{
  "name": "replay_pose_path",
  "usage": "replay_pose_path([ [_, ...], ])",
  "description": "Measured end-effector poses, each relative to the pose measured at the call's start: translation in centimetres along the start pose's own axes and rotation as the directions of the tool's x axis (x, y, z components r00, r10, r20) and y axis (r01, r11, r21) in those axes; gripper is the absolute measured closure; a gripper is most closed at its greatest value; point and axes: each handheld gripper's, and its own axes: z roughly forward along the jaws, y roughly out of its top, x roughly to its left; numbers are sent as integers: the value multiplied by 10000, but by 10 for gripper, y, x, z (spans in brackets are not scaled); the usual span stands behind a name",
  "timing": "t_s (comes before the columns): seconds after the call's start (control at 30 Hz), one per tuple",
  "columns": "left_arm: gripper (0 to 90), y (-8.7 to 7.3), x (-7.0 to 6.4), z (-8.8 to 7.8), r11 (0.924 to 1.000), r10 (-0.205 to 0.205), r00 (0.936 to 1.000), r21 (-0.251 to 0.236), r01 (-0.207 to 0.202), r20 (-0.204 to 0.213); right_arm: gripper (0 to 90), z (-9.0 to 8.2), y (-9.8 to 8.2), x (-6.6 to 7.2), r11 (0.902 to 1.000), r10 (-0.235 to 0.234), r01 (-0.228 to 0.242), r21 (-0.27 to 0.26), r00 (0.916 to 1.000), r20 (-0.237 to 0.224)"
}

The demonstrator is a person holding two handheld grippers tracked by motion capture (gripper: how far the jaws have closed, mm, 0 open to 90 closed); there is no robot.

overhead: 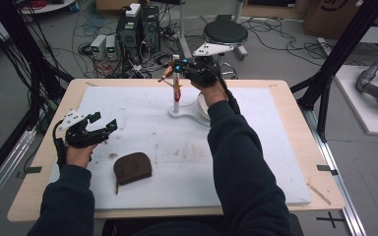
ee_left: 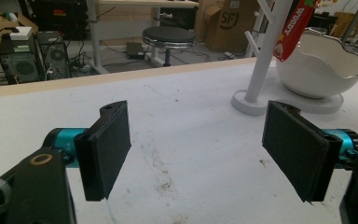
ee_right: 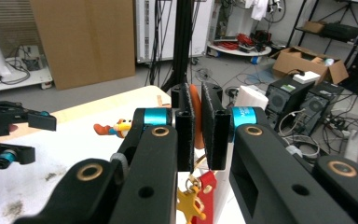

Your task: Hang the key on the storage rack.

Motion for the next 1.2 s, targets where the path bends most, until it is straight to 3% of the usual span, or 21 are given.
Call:
replay_pose_path([
  [0.2, 233, 0, 1, 0, 10000, -10, 10000, 2, 10, -16, 855, 5, 8, 7, 9999, -162, 161, -51, 9996, -230],
  [0.7, 234, 0, 1, 0, 10000, -69, 10000, -37, 69, 14, 841, 20, 2, 7, 9962, -363, 367, 795, 9993, -63],
  [0.77, 233, 0, 1, -1, 10000, -30, 10000, -23, 30, 7, 749, 20, 3, 9, 9979, -267, 278, 584, 9994, -204],
  [0.9, 233, 0, 1, -1, 10000, -52, 10000, -11, 52, 13, 704, 16, 6, 13, 9994, -268, 273, 199, 9994, -215],
  [1.0, 233, 0, 0, -1, 10000, -14, 10000, 8, 14, 55, 594, 9, 5, 15, 9999, -144, 145, 47, 9999, -95],
  [1.1, 233, 1, 0, -1, 10000, -32, 9999, -45, 32, 113, 481, -3, -6, 13, 10000, -15, 15, 62, 9999, 133],
  [1.2, 233, 0, -1, -1, 10000, -47, 9999, -21, 47, 148, 420, -19, -27, 8, 9988, -264, 235, 418, 9973, 683],
])
